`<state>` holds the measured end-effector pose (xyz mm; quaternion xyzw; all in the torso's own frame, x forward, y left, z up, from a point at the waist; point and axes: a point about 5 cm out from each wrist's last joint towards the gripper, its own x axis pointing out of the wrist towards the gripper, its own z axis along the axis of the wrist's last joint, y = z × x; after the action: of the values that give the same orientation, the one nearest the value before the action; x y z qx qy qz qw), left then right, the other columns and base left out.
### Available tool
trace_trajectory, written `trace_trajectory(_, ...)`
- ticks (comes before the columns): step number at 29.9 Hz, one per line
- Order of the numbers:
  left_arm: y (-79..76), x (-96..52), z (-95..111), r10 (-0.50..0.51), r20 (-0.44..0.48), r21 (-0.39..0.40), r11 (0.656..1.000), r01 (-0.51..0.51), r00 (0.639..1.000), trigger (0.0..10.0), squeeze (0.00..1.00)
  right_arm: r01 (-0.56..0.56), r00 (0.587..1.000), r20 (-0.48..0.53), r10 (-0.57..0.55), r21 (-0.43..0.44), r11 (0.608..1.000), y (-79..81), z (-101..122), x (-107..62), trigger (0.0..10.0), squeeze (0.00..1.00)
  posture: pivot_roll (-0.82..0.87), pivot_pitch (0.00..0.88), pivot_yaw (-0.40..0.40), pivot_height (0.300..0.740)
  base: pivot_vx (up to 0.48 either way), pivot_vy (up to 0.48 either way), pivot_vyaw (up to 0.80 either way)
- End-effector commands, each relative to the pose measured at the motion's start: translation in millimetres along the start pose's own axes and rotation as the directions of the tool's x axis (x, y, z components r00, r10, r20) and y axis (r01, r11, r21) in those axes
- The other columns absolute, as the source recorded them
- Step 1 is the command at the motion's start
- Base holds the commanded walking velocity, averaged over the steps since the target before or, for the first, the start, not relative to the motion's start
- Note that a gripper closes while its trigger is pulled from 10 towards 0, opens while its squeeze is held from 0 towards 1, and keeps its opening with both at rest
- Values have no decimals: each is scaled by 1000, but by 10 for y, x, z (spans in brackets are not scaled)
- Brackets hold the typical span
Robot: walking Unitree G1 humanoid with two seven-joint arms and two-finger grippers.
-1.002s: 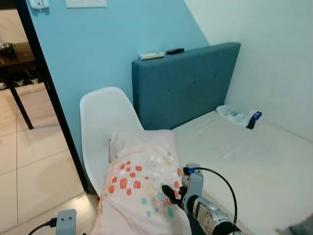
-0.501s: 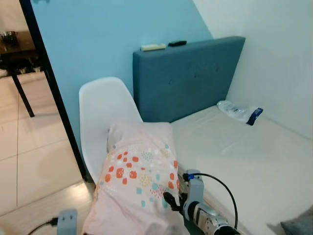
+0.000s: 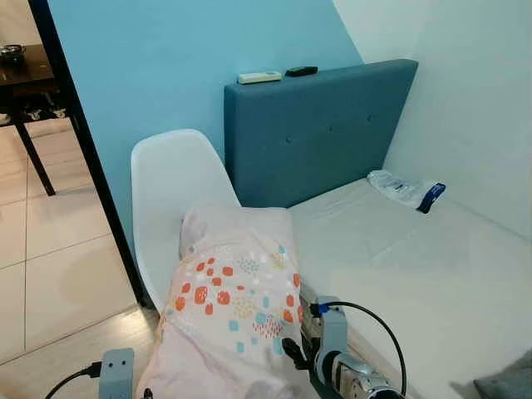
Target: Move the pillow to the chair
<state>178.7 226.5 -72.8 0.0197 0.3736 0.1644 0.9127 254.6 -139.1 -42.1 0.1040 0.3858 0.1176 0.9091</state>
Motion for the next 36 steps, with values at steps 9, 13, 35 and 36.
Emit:
trace_trajectory(9,-20,-15,-43,-12,-10,13,1000,12,1000,10000,0,16,999,-41,-16,-9,1000,-23,-91,-14,10000,0,152,0,-78,740,-358,0,0)
trace_trajectory(13,-23,-15,-42,-14,-10,11,1000,14,1000,10000,0,19,999,-49,-19,-8,1000,-27,-112,-18,10000,0,153,0,-77,740,-450,0,0)
trace_trajectory(35,-107,72,260,-51,63,-75,996,55,997,10000,0,25,994,-105,-27,-15,1000,-37,-269,-44,10000,0,161,0,-88,740,-292,0,0)
trace_trajectory(36,-110,73,266,-50,66,-75,996,55,997,10000,0,26,994,-107,-28,-14,1000,-40,-273,-46,10000,0,160,0,-88,740,-480,0,0)
